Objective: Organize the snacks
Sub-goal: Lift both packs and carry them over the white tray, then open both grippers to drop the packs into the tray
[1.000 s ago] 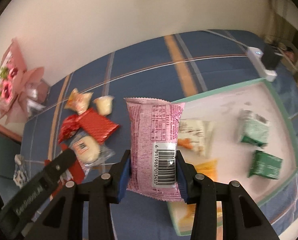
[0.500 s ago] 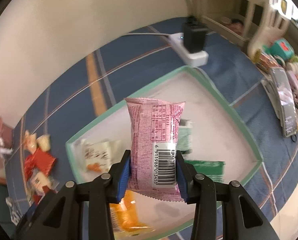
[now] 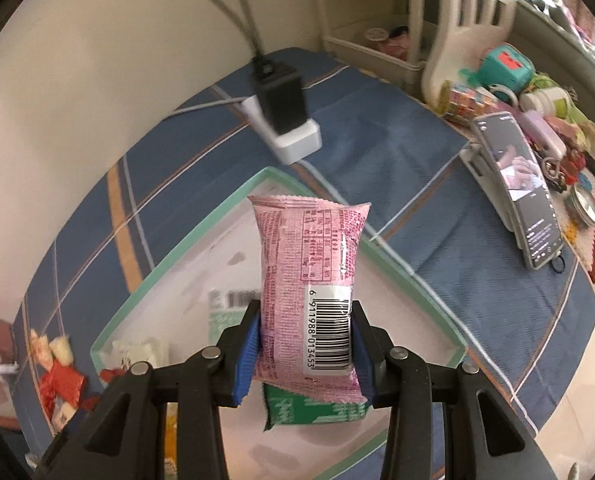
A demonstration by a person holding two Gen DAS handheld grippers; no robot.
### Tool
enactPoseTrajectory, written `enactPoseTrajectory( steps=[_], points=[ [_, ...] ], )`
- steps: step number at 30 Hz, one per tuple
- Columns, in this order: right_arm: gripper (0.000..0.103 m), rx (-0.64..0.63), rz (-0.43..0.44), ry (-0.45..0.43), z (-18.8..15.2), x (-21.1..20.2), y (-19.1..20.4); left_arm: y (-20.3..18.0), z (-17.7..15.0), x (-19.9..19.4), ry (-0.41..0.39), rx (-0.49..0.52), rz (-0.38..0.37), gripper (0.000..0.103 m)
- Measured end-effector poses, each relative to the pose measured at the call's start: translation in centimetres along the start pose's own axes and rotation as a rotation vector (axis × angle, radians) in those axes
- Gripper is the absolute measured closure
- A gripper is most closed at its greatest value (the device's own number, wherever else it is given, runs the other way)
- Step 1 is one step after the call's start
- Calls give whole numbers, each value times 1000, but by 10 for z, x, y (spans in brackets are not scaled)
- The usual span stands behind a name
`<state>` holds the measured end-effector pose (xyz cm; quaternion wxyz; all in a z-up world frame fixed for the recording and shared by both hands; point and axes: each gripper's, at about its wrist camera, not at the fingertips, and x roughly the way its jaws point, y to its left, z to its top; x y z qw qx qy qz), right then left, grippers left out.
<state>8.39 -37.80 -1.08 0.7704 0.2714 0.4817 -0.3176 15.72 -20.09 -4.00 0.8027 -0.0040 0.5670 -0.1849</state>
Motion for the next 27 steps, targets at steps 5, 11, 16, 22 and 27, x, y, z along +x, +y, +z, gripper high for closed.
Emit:
enactPoseTrajectory(
  steps=[5, 11, 16, 22, 27],
  points=[
    [59, 39, -4, 16, 5, 8, -12, -10, 5, 7, -13, 12, -9, 39],
    [40, 68, -16, 36, 6, 15, -18, -6, 1, 1, -14, 4, -40, 23],
    [19, 34, -21, 44, 5, 12, -9, 18, -6, -11, -36, -47, 5, 10],
    [0, -41, 0, 67, -5, 10, 17, 69, -18, -21, -21, -187, 112, 8],
    [0, -87, 22, 58, -16, 3, 40, 113, -29, -24, 14, -294, 206, 8]
  ],
)
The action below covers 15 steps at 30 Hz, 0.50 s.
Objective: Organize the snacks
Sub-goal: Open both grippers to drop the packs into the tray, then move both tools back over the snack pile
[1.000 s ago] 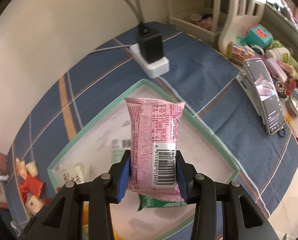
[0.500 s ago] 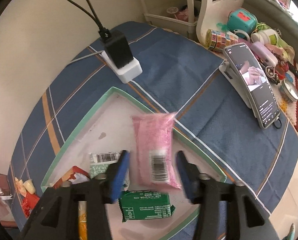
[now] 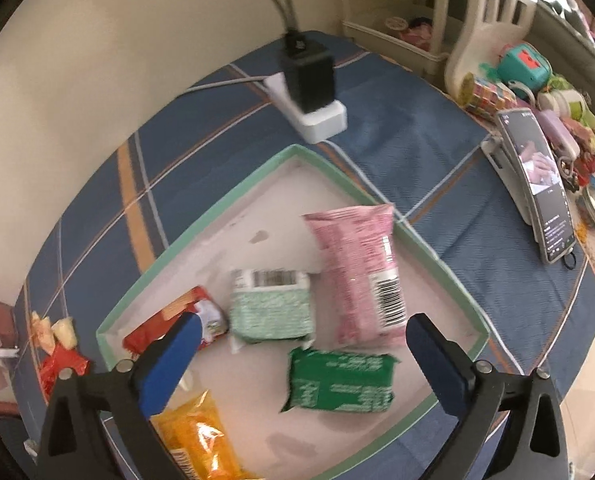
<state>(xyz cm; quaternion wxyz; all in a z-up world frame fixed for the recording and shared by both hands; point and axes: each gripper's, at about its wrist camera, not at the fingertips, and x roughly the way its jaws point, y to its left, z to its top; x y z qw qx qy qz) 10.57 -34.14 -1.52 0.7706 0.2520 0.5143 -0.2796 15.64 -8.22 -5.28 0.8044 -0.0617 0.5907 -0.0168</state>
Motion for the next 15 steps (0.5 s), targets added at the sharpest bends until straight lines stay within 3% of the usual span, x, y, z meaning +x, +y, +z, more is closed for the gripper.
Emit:
enactPoseTrajectory(
  steps=[5, 15],
  points=[
    [0, -84, -2, -9, -13, -5, 32, 40, 2, -3, 10, -122, 18, 8],
    [0, -287, 51, -18, -46, -12, 96, 78, 9, -27, -43, -155, 66, 8]
  ],
)
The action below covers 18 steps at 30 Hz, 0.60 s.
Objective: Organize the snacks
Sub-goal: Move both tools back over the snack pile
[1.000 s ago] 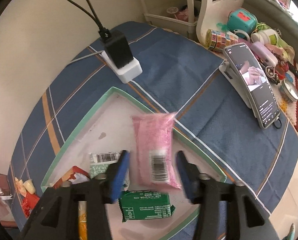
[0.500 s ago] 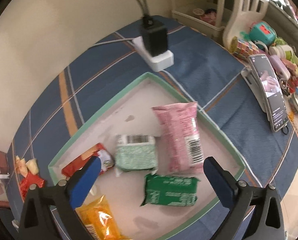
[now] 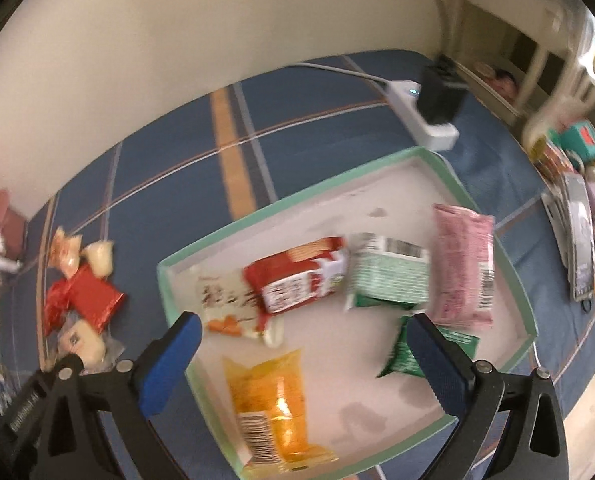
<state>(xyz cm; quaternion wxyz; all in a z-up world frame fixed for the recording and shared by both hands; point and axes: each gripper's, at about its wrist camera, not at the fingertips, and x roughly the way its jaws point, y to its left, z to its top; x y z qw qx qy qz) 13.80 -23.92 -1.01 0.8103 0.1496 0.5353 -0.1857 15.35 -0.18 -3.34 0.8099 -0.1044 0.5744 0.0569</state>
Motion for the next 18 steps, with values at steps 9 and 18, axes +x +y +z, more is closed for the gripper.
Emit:
enactPoseTrajectory(
  steps=[9, 18],
  points=[
    [0, -180, 114, 3, -12, -1, 58, 20, 17, 2, -19, 30, 37, 8],
    [0, -341, 163, 24, -30, 13, 111, 66, 37, 10, -10, -40, 37, 8]
  ],
)
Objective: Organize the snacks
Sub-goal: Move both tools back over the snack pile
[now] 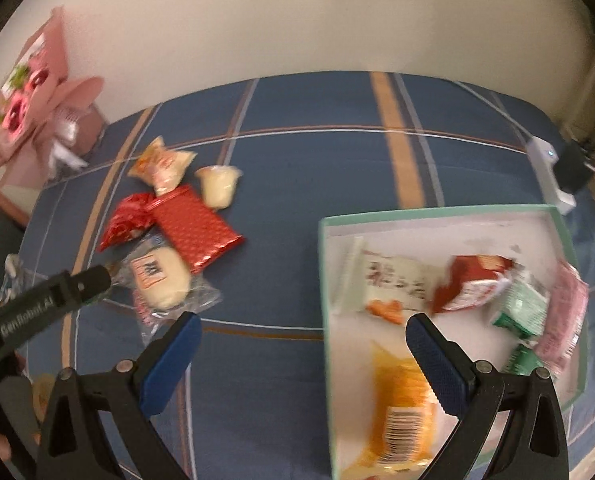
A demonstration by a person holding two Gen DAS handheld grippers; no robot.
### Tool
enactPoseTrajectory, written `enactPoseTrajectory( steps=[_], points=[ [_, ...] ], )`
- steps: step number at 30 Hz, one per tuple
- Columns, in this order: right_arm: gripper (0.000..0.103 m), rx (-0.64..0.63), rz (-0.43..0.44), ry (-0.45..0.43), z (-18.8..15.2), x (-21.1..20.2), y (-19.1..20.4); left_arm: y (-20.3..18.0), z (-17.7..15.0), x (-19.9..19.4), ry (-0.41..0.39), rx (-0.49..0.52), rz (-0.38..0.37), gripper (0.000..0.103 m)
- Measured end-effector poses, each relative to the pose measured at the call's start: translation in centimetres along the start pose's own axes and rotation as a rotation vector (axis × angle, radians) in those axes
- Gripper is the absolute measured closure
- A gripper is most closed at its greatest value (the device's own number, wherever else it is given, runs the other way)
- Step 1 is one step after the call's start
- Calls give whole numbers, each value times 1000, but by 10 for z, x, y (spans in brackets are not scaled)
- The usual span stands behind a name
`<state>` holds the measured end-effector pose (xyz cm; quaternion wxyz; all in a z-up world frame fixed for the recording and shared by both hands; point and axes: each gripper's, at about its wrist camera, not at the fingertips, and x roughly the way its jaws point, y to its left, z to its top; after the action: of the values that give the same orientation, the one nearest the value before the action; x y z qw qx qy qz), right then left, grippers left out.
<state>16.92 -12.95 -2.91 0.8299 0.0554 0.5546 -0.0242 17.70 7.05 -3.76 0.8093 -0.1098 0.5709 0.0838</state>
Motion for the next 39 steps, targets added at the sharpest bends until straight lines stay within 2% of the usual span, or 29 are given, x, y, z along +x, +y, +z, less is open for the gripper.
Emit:
enactPoseTrajectory(
  steps=[5, 9, 12, 17, 21, 23, 28, 31, 34, 39],
  points=[
    [0, -68, 5, -6, 3, 12, 27, 22, 9, 14, 34, -57, -17, 8],
    [0, -81, 45, 34, 8, 28, 38, 28, 12, 25, 55, -80, -28, 8],
    [0, -114, 21, 40, 11, 39, 46, 28, 13, 31, 66, -92, -45, 8],
    [0, -138, 32, 64, 21, 54, 48, 21, 14, 42, 108, -105, -136, 8],
    [0, -200, -1, 33, 30, 55, 49, 13, 14, 42, 121, -102, -162, 8],
    [0, -211, 14, 30, 34, 56, 48, 9, 15, 43, 125, -101, -184, 8],
    [0, -191, 49, 16, 38, 60, 45, 1, 15, 46, 130, -93, -170, 8],
    [0, -226, 45, 9, 39, 61, 47, -1, 16, 49, 133, -88, -164, 8],
    [0, -263, 9, 10, 41, 63, 51, -9, 17, 56, 140, -84, -180, 8],
    [0, -266, 21, 21, 46, 68, 46, -12, 19, 61, 151, -104, -225, 10]
  ],
)
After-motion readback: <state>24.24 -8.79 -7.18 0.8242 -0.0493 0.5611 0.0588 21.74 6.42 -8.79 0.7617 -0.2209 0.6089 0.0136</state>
